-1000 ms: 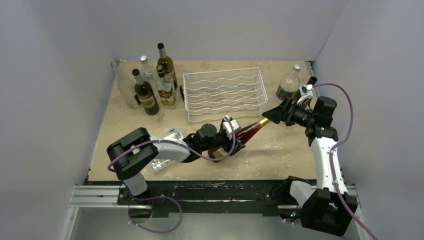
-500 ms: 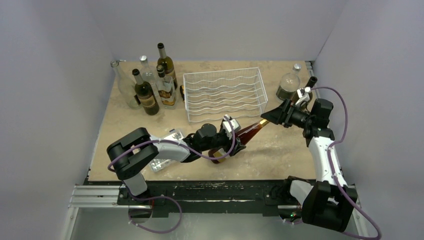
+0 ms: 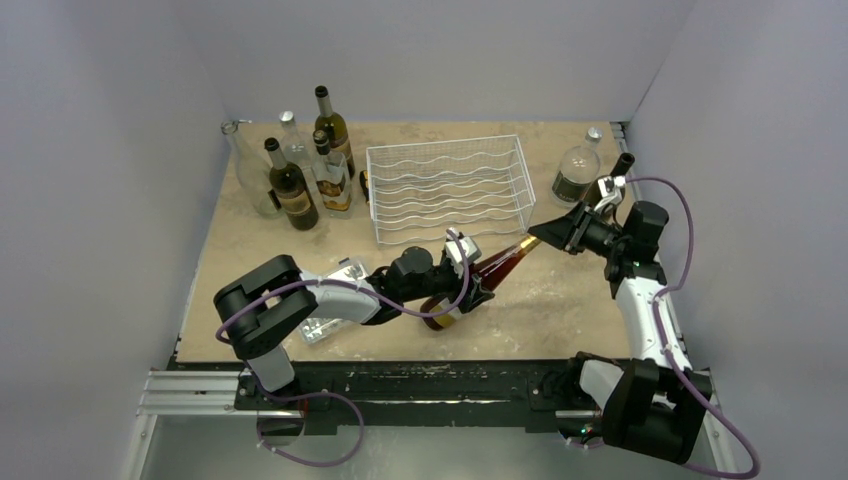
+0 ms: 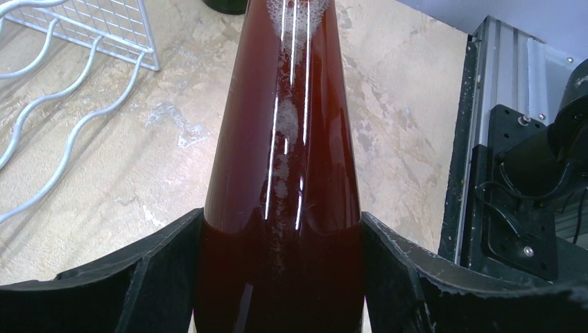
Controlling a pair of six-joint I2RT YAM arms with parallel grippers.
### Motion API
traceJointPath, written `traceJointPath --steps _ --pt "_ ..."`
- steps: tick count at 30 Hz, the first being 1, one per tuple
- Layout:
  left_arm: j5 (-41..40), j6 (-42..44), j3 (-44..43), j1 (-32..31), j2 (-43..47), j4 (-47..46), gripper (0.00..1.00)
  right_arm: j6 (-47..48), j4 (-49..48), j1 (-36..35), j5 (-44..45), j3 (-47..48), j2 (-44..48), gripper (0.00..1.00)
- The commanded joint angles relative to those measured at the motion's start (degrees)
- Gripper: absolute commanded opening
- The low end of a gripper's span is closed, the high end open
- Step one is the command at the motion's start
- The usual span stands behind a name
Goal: Take the wine bottle off the wine rack
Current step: Pick up the wine bottle from the wine rack.
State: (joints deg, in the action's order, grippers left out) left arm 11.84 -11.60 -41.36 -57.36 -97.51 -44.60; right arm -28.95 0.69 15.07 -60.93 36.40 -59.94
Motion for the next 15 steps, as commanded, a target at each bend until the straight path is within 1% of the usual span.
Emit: traceJointPath --steps 1,3,4,5,6,9,10,11,12,13,15 --pt "3.06 -1.93 -4.54 -0.03 1.36 -11.61 0.00 -1.82 -4.61 -0.58 -3.68 0.40 1.19 0.19" --pt "3.18 -1.96 -4.60 -0.03 1.49 -11.11 0.00 -1.81 -4.94 -0.57 -3.92 0.88 0.99 0.01" --pt "3.19 -1.94 -4.60 -0.07 1.65 -10.61 0.04 -1.75 -4.82 -0.59 -3.98 1.19 0.83 0.00" --pt "3.19 -1.82 -4.65 -0.03 1.89 -9.99 0.11 -1.19 -4.51 -0.62 -4.17 1.73 0.90 0.00" --pt "3.15 -1.65 -4.51 -0.05 2.22 -9.39 0.20 0.18 -3.50 -0.63 -4.57 2.36 1.02 0.00" --pt "2.73 -1.72 -3.41 0.06 3.19 -8.97 0.54 3.93 -0.91 -0.59 -3.94 4.65 2.08 0.00" --pt "2.67 -1.68 -2.89 0.05 3.55 -8.87 0.62 4.72 -0.79 -0.63 -3.64 5.17 2.60 0.00" --pt "2.48 -1.68 -2.56 0.06 4.02 -8.55 0.73 5.23 -0.78 -0.58 -3.34 5.62 3.22 0.00" --pt "2.31 -1.75 -2.23 0.05 4.53 -7.98 0.79 5.57 -0.78 -0.62 -2.94 5.87 3.90 0.00" --pt "2.30 -1.61 -2.04 0.06 4.99 -7.21 0.83 5.91 -0.16 -0.58 -2.63 6.14 4.55 0.00" --pt "3.06 -1.25 -1.74 0.14 6.20 -5.65 0.89 6.85 0.76 -0.57 -1.86 6.67 5.72 0.00"
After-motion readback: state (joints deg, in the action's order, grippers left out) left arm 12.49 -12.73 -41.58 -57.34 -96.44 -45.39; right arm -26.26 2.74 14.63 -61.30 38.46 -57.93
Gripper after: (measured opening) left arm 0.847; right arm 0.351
